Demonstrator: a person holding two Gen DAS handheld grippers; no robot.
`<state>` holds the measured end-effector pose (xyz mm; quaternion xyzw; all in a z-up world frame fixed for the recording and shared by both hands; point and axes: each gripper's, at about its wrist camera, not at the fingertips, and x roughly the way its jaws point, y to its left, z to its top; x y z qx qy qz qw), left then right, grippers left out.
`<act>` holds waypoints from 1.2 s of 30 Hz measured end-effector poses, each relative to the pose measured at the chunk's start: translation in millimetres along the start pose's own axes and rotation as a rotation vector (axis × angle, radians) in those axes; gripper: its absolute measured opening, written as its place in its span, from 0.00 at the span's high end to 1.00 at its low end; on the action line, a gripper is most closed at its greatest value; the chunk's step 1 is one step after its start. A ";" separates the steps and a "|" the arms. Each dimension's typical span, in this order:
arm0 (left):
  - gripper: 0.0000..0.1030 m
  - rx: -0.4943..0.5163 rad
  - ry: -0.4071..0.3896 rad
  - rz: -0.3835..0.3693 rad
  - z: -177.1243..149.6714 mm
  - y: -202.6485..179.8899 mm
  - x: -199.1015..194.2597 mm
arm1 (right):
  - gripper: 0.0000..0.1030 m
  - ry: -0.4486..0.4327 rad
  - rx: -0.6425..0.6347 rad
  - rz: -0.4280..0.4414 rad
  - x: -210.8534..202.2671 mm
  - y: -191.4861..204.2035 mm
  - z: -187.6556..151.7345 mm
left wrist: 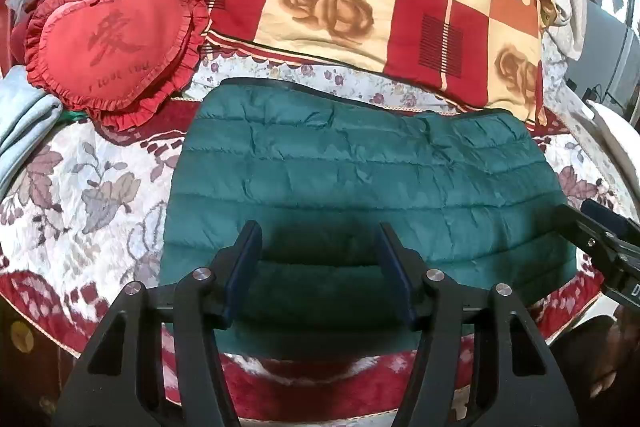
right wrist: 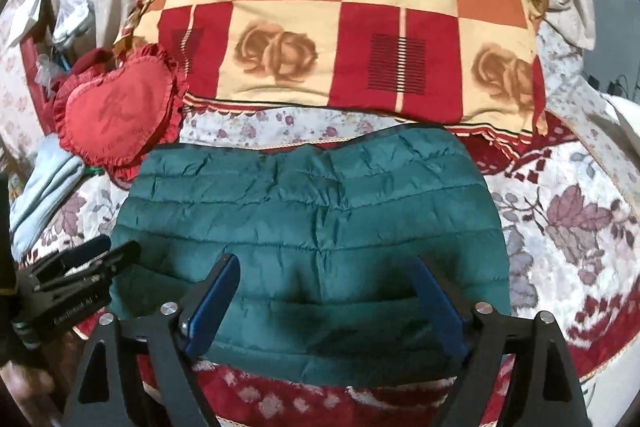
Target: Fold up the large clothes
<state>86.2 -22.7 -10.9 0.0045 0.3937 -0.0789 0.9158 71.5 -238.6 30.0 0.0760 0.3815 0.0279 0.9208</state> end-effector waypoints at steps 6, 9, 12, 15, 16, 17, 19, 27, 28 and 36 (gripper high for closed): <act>0.43 -0.002 -0.018 0.015 -4.6 -6.3 -2.1 | 0.16 0.000 -0.001 -0.008 -1.6 5.1 -4.6; 0.43 -0.006 -0.023 0.014 -6.3 -7.2 -4.0 | 0.16 -0.009 -0.008 -0.017 -3.6 7.8 -4.8; 0.43 -0.018 -0.036 0.019 -7.1 -6.8 -6.9 | 0.16 -0.018 -0.007 -0.024 -6.9 10.1 -4.3; 0.43 -0.026 -0.045 0.018 -7.3 -6.8 -9.4 | 0.16 -0.022 -0.001 -0.024 -8.8 10.1 -4.5; 0.43 -0.027 -0.050 0.019 -7.4 -6.8 -10.4 | 0.16 -0.022 -0.002 -0.024 -8.7 9.6 -4.4; 0.43 -0.026 -0.057 0.026 -7.2 -7.4 -11.6 | 0.16 -0.021 -0.001 -0.026 -8.8 9.6 -4.4; 0.43 -0.020 -0.064 0.041 -7.0 -9.0 -13.0 | 0.16 -0.021 -0.002 -0.028 -9.1 10.0 -4.6; 0.43 -0.016 -0.075 0.069 -7.6 -13.3 -14.8 | 0.16 -0.034 -0.022 -0.037 -11.1 14.2 -5.9; 0.43 -0.014 -0.075 0.070 -7.7 -13.4 -14.9 | 0.16 -0.034 -0.024 -0.037 -11.1 14.4 -6.0; 0.43 0.019 -0.091 0.100 -9.4 -17.1 -18.5 | 0.16 -0.041 -0.025 -0.041 -11.7 15.7 -7.5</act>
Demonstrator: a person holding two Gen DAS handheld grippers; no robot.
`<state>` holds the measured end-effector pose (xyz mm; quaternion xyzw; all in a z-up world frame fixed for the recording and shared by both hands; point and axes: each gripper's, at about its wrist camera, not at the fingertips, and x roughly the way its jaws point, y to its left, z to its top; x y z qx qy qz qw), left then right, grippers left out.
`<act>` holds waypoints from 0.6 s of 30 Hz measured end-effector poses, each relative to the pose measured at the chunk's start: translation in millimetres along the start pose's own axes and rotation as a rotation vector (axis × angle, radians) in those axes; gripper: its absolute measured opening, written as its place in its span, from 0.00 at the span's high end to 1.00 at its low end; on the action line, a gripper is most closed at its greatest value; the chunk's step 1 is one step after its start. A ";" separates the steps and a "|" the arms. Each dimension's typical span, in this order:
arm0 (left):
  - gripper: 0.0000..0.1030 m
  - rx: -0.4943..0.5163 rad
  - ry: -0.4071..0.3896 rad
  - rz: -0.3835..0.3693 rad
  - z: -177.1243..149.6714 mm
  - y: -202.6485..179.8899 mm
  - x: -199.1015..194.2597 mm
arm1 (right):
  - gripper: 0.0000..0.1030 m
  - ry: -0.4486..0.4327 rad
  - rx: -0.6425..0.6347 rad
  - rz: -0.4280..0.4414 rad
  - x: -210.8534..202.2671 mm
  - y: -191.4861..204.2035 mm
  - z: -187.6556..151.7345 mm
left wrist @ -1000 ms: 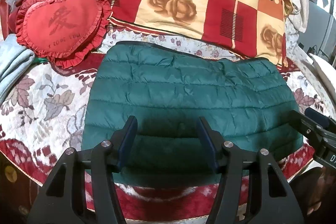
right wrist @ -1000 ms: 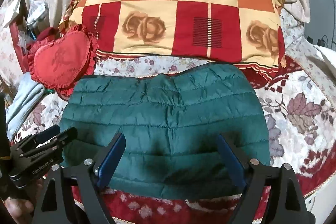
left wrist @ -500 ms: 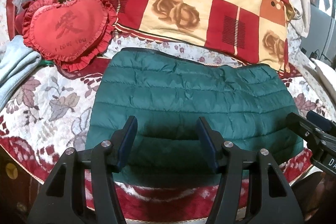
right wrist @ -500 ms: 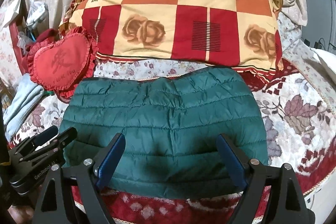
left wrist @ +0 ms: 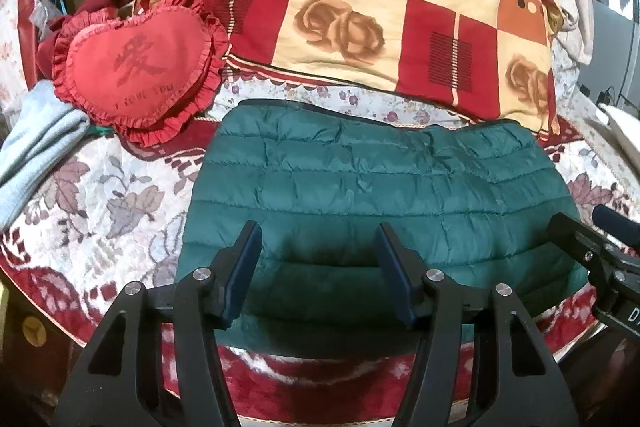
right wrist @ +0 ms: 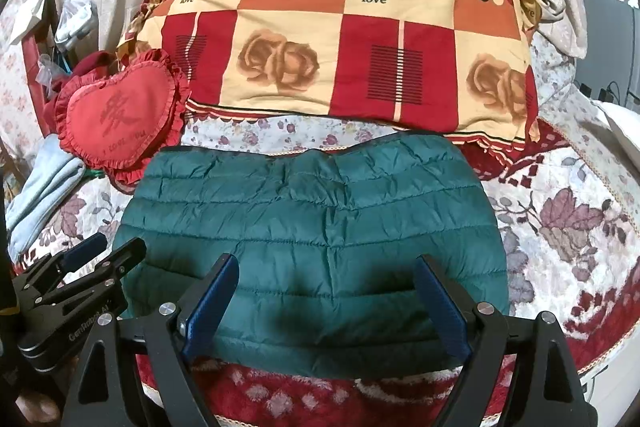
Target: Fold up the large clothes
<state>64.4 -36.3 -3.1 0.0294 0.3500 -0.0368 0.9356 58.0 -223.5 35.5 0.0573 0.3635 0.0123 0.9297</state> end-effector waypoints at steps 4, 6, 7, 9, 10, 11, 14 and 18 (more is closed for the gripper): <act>0.43 0.010 -0.008 -0.004 -1.0 -1.7 -3.0 | 0.16 0.001 0.001 -0.001 -0.1 0.8 -0.5; 0.43 0.004 -0.011 -0.005 -1.8 -1.5 -4.3 | 0.16 0.002 0.005 0.000 0.0 0.4 -1.5; 0.43 0.001 -0.011 -0.004 -2.0 -1.0 -4.4 | 0.16 0.002 0.005 0.000 0.0 0.2 -1.8; 0.43 0.000 -0.006 -0.008 -1.8 -0.4 -3.8 | 0.16 0.000 0.006 -0.001 0.1 0.1 -2.0; 0.43 -0.002 -0.005 -0.006 -1.7 0.1 -3.6 | 0.16 0.001 0.007 0.000 0.0 0.2 -2.5; 0.43 -0.004 -0.006 -0.004 -1.8 0.7 -3.5 | 0.16 0.001 0.006 -0.001 0.0 -0.1 -2.6; 0.43 -0.010 -0.008 -0.004 -2.1 2.1 -3.6 | 0.16 0.000 0.003 -0.001 0.1 -0.3 -2.5; 0.43 -0.007 -0.007 -0.003 -1.8 2.6 -3.3 | 0.16 0.002 0.004 -0.005 0.0 0.5 -4.1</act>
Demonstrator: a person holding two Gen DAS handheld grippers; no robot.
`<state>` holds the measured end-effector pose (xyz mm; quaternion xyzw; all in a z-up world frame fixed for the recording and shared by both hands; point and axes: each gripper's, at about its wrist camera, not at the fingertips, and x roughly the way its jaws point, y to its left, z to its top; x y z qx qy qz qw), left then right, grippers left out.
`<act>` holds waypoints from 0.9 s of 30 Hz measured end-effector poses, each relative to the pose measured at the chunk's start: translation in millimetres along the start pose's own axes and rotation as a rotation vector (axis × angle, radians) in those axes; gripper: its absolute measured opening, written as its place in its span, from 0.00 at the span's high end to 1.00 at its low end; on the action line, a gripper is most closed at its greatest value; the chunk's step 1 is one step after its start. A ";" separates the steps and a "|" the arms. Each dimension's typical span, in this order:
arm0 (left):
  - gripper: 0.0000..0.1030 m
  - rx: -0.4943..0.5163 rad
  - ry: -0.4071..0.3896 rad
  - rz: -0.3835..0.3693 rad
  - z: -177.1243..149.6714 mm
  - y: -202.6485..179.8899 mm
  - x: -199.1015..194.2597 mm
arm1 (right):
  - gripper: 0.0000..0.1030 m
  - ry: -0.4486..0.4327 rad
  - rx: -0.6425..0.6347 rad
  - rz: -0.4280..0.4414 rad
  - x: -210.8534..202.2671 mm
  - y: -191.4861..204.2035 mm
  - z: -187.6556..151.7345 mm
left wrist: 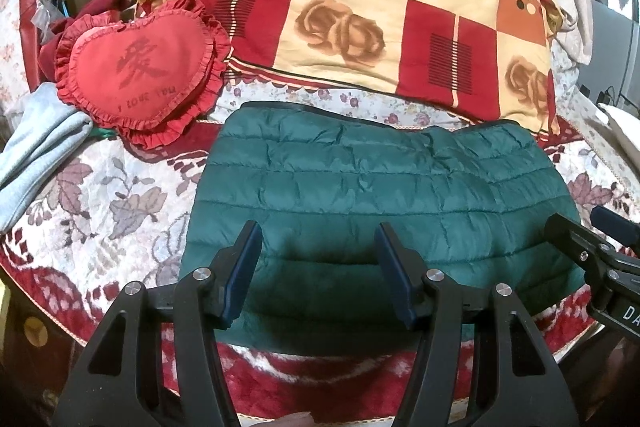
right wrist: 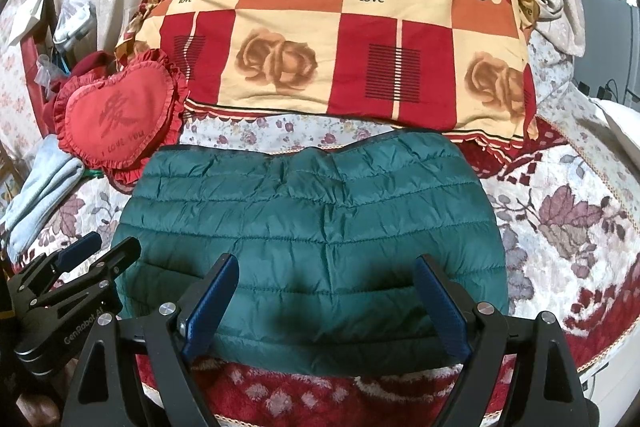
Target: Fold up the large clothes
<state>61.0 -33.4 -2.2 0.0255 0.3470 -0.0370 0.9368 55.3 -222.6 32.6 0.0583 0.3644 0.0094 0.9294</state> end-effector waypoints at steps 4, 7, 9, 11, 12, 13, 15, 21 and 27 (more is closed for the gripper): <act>0.43 -0.006 0.004 -0.001 -0.3 -0.2 1.0 | 0.16 0.004 0.003 -0.004 0.5 -0.4 -0.4; 0.43 -0.005 0.006 -0.003 -0.4 -0.6 1.4 | 0.16 0.002 0.007 -0.005 0.2 -0.5 -0.2; 0.43 -0.008 0.008 -0.006 -0.3 -0.7 1.7 | 0.16 0.002 0.008 -0.004 0.4 -0.5 0.3; 0.43 -0.009 0.005 -0.009 -0.6 -0.7 1.6 | 0.16 0.001 0.006 -0.005 0.3 -0.4 0.2; 0.43 -0.010 0.004 -0.010 -0.7 -0.7 1.6 | 0.16 0.001 0.004 -0.006 0.3 -0.3 0.1; 0.43 -0.009 0.005 -0.010 -0.7 -0.6 2.0 | 0.16 0.003 0.002 -0.007 0.7 -0.3 0.0; 0.43 -0.009 0.007 -0.011 -0.9 -0.6 2.2 | 0.16 0.007 -0.001 -0.007 1.3 1.1 0.2; 0.43 -0.015 0.009 -0.024 -1.1 -1.3 1.4 | 0.16 0.011 -0.004 -0.004 1.4 3.5 -0.4; 0.43 -0.016 0.009 -0.027 -1.4 -1.1 1.1 | 0.16 0.012 -0.002 -0.004 1.8 4.0 -0.8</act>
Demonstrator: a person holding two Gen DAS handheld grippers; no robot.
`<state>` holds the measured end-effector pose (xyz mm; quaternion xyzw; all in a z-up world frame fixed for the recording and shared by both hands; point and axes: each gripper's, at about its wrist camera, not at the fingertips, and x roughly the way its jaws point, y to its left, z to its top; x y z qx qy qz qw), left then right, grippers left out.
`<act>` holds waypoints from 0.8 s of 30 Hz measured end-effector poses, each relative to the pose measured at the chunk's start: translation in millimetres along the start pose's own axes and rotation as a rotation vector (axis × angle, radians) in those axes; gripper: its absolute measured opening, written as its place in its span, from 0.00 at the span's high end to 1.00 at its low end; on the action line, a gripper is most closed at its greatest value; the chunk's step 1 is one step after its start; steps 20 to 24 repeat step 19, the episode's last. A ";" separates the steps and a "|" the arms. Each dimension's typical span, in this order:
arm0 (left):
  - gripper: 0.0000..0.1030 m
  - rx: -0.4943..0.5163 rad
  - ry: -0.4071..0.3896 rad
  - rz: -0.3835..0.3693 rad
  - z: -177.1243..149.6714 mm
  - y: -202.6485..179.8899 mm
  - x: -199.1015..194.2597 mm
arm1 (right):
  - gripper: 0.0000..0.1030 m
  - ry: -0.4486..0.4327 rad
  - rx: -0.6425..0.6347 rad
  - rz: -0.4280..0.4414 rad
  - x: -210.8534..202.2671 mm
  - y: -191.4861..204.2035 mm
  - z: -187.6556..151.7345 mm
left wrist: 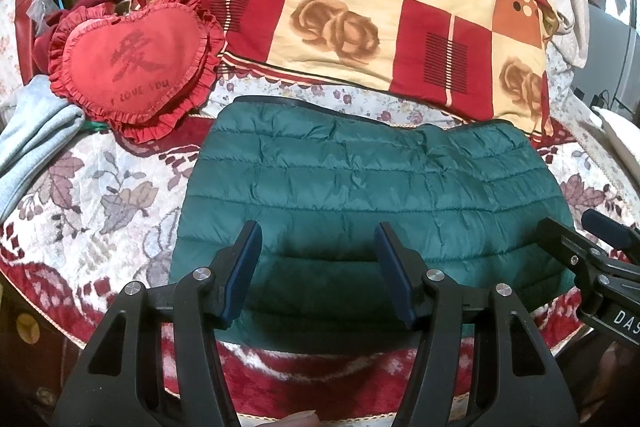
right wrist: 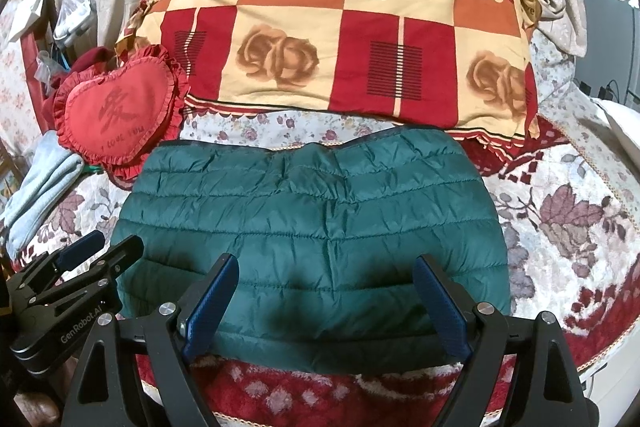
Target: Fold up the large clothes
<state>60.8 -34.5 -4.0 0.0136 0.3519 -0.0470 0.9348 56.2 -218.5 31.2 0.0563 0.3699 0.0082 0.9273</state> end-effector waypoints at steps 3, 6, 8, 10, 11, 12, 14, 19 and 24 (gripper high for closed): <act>0.43 0.000 -0.001 0.001 0.1 0.0 0.3 | 0.16 0.002 -0.001 0.003 0.2 0.2 -0.2; 0.43 0.000 0.000 0.004 0.0 0.1 0.4 | 0.16 0.004 0.000 0.001 0.7 1.7 -0.8; 0.43 0.000 -0.001 0.003 0.0 0.7 0.5 | 0.16 0.007 0.001 0.003 1.2 2.2 -1.5; 0.43 -0.005 0.001 0.005 0.0 0.9 0.8 | 0.16 0.008 0.004 0.005 1.4 2.3 -2.0; 0.43 -0.007 0.002 0.002 -0.1 0.7 1.2 | 0.16 0.008 0.003 0.003 1.5 2.2 -1.8; 0.43 -0.010 0.001 -0.001 -0.2 0.9 1.3 | 0.16 0.008 0.002 0.003 1.6 2.2 -1.9; 0.43 -0.012 -0.005 0.002 -0.6 1.3 1.2 | 0.16 0.007 0.002 0.002 1.5 1.9 -1.8; 0.43 -0.027 0.005 -0.005 -0.5 8.5 5.2 | 0.16 0.006 0.000 0.001 1.7 1.1 -1.6; 0.43 -0.027 0.005 -0.005 -0.5 8.5 5.2 | 0.16 0.006 0.000 0.001 1.7 1.1 -1.6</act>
